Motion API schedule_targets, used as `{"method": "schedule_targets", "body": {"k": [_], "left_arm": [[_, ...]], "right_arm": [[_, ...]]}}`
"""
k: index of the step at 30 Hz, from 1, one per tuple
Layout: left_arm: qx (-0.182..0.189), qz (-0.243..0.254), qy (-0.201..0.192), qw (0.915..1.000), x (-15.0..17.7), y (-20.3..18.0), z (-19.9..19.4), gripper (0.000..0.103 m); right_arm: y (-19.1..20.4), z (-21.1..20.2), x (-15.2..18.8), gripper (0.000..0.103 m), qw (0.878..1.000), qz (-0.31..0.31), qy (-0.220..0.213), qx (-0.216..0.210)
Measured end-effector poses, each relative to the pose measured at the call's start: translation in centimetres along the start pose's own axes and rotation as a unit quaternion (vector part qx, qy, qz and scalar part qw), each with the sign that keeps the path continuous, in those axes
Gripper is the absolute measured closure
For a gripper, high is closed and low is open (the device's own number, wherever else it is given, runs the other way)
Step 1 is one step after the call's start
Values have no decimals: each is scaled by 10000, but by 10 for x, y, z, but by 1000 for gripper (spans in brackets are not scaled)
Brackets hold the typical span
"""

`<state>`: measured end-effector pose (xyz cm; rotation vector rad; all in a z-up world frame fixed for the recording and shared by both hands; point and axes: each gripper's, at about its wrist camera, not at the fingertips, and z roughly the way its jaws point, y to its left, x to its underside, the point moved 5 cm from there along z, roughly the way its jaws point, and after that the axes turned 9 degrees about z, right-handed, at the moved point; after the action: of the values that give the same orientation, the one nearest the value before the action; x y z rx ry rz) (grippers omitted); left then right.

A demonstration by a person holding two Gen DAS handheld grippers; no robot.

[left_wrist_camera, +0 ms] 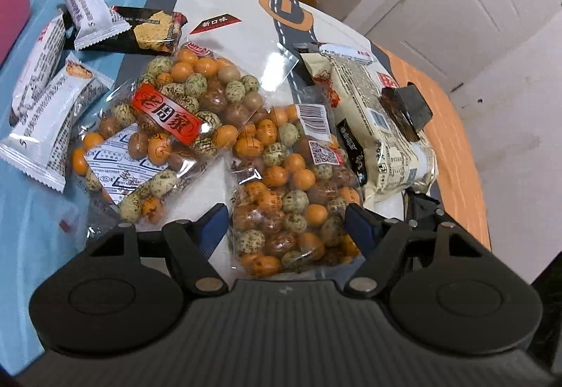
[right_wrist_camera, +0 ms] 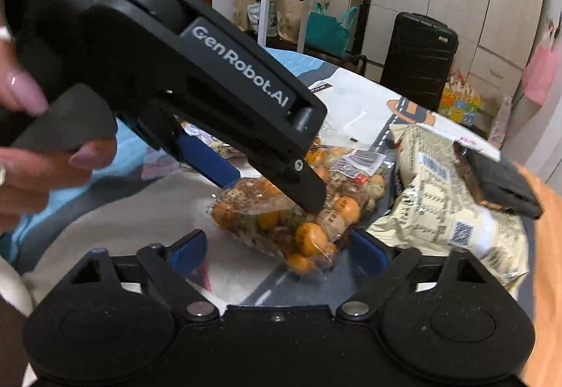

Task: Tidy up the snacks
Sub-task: 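Move the left tool to a bag of coated peanuts and open it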

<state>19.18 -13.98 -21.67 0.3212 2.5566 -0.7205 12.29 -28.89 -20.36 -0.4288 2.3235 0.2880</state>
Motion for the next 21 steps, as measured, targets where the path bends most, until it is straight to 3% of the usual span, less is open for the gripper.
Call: {"method": "schedule_targets", "body": {"k": [4, 7, 15, 21], "left_arm": [[191, -353, 16, 9992, 6, 9, 7, 28], [271, -450, -15, 9986, 9, 12, 9, 28], [116, -205, -76, 9997, 11, -2, -1, 29], [-30, 80, -68, 9999, 16, -13, -18, 29]], "right_arm": [[-6, 13, 3, 2, 9991, 386, 57, -191], [-4, 15, 2, 2, 9985, 529, -39, -106], [2, 2, 3, 7, 9972, 741, -100, -38], [-1, -12, 11, 18, 9960, 878, -125, -90]]}}
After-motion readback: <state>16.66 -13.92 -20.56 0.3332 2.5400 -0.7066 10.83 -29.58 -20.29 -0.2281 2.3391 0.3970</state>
